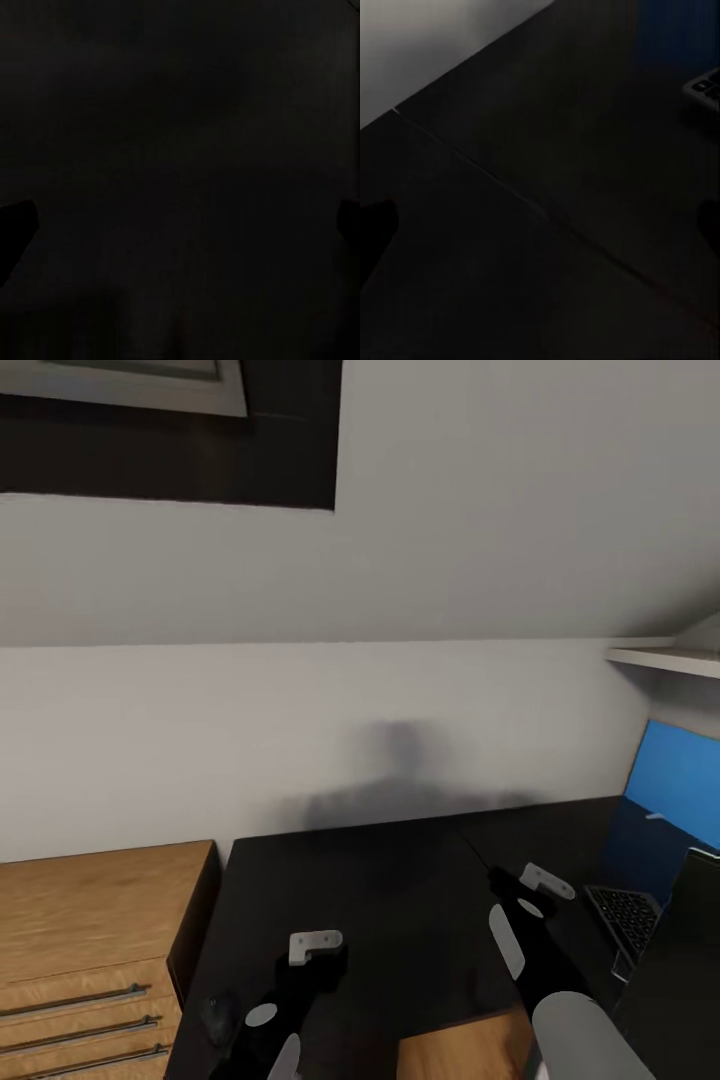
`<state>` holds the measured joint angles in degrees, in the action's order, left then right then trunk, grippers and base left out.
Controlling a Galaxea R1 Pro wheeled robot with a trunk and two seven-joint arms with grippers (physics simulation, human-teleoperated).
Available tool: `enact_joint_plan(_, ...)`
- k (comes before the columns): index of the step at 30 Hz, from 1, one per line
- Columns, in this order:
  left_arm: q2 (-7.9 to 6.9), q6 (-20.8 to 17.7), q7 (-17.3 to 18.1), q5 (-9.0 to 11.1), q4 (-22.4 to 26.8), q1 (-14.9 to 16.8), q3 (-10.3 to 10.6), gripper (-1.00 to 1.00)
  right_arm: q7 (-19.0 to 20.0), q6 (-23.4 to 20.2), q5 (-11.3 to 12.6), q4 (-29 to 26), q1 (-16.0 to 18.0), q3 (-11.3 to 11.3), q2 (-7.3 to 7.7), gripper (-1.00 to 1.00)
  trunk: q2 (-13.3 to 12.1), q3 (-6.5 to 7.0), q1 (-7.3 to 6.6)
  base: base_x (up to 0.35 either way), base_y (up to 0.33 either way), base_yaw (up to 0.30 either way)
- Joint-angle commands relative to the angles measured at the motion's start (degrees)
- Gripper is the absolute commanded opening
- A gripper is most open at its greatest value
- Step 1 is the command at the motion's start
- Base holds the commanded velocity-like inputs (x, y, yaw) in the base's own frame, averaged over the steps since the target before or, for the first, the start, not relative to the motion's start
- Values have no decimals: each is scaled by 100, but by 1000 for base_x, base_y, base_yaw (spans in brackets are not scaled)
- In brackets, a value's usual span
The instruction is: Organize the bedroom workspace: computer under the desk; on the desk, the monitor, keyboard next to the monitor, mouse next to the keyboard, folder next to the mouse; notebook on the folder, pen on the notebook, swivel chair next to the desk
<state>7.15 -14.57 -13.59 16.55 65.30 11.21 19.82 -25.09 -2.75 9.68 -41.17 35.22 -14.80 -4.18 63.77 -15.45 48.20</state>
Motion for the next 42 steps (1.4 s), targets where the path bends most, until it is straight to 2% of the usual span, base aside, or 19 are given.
enact_joint_plan(1,-3,-19,-47,59,9,4,14,100,-13,-26,25,-13,3,-7,-4,100,5,-8,-1,-219,0,0)
enact_joint_plan(8,-3,-20,-47,63,9,4,14,100,-8,-24,25,-14,3,-13,-4,100,5,-8,-1,-228,0,0)
enact_joint_plan(24,-3,-19,-47,68,9,4,14,100,-11,-18,25,24,3,-13,-4,100,5,-8,-1,-98,0,0)
enact_joint_plan(30,-3,-18,-47,66,9,4,13,100,-21,244,22,53,3,-14,-4,100,5,-8,-1,-104,0,0)
enact_joint_plan(42,-17,-14,-47,68,9,4,5,100,-31,283,25,65,3,-14,-13,100,5,-2,-1,-37,0,-10)
